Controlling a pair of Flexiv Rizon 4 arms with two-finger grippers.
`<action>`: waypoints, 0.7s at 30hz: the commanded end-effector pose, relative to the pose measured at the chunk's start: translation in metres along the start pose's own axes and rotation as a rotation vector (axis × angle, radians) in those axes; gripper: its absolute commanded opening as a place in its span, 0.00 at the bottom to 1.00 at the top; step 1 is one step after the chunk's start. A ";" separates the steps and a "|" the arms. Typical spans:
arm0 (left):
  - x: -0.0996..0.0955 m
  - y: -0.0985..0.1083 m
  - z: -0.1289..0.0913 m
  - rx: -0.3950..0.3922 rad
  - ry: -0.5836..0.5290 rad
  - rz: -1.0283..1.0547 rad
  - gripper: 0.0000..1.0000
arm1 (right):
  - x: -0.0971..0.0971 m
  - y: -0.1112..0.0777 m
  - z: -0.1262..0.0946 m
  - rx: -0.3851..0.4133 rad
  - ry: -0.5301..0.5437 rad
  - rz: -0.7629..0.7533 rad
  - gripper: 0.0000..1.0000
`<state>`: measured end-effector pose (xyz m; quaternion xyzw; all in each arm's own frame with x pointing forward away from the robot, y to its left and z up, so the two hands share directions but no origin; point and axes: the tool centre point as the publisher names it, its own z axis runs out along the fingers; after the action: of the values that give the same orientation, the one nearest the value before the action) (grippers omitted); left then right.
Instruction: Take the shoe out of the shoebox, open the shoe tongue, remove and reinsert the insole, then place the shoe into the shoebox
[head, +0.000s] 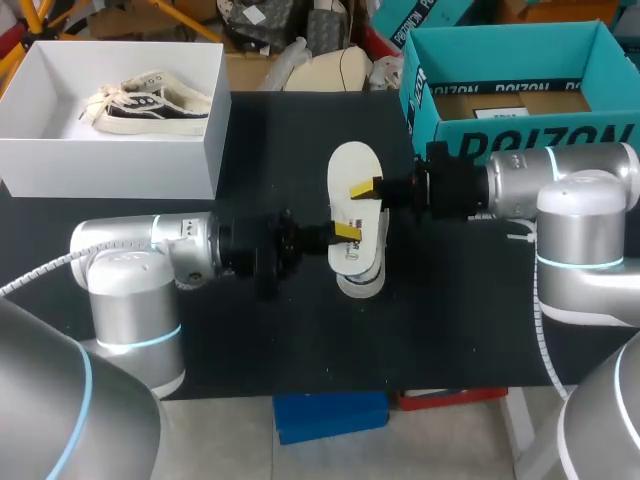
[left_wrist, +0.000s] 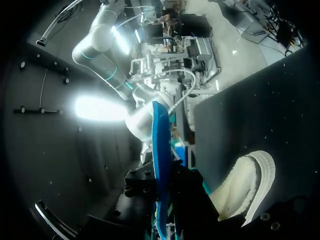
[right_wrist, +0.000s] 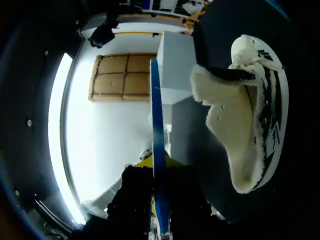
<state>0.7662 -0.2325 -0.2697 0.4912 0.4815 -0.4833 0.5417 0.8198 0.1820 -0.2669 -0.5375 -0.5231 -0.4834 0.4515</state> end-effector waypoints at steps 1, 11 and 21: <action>0.000 -0.001 0.001 -0.006 0.002 0.003 0.00 | 0.000 -0.003 0.002 -0.006 0.000 0.000 0.00; -0.034 0.006 -0.058 -0.029 0.354 0.188 1.00 | 0.000 -0.003 0.002 -0.006 0.000 0.000 0.00; -0.073 -0.002 -0.067 0.141 0.774 0.270 1.00 | 0.000 -0.003 0.002 -0.006 0.000 0.000 0.00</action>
<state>0.7582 -0.1732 -0.2242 0.6265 0.5018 -0.3341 0.4940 0.8174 0.1828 -0.2671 -0.5379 -0.5225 -0.4843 0.4506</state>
